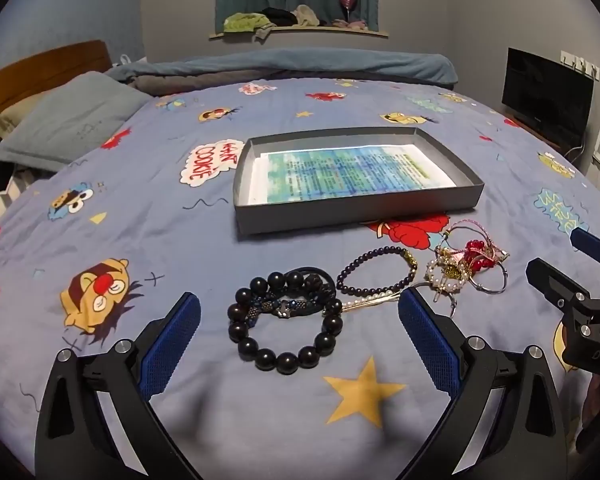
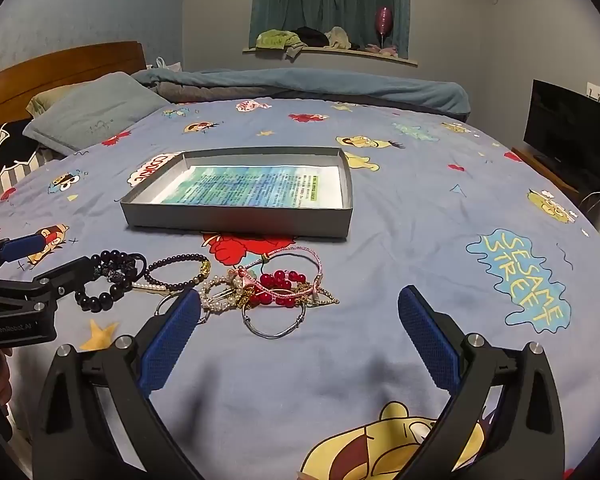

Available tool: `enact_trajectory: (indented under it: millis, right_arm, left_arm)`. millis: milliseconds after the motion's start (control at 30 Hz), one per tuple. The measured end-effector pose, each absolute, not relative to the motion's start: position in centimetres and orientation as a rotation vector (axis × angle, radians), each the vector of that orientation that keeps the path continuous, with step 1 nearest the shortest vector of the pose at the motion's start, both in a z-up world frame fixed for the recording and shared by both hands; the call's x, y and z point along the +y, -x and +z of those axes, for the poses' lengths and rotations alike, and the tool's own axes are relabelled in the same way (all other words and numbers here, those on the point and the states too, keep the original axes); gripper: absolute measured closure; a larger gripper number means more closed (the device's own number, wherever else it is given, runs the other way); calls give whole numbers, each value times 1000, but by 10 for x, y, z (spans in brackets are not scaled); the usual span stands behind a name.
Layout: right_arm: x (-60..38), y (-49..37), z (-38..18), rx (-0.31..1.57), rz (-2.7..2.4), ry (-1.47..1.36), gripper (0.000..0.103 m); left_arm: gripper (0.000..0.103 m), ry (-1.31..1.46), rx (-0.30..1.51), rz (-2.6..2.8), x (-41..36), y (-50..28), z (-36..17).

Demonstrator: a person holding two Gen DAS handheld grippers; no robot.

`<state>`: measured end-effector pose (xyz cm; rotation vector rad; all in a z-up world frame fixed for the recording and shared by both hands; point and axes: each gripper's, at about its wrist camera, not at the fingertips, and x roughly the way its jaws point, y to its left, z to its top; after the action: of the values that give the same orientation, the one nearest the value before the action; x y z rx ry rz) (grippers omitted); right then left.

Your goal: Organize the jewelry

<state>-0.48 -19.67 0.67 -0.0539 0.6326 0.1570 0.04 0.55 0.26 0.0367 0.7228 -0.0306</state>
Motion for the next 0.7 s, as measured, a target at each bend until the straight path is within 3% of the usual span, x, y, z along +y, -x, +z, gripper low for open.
enact_trajectory:
  millis: [700]
  right_arm:
    - [-198, 3, 5, 635, 154, 52, 5]
  left_arm:
    - [5, -35, 718, -34, 6, 4, 2]
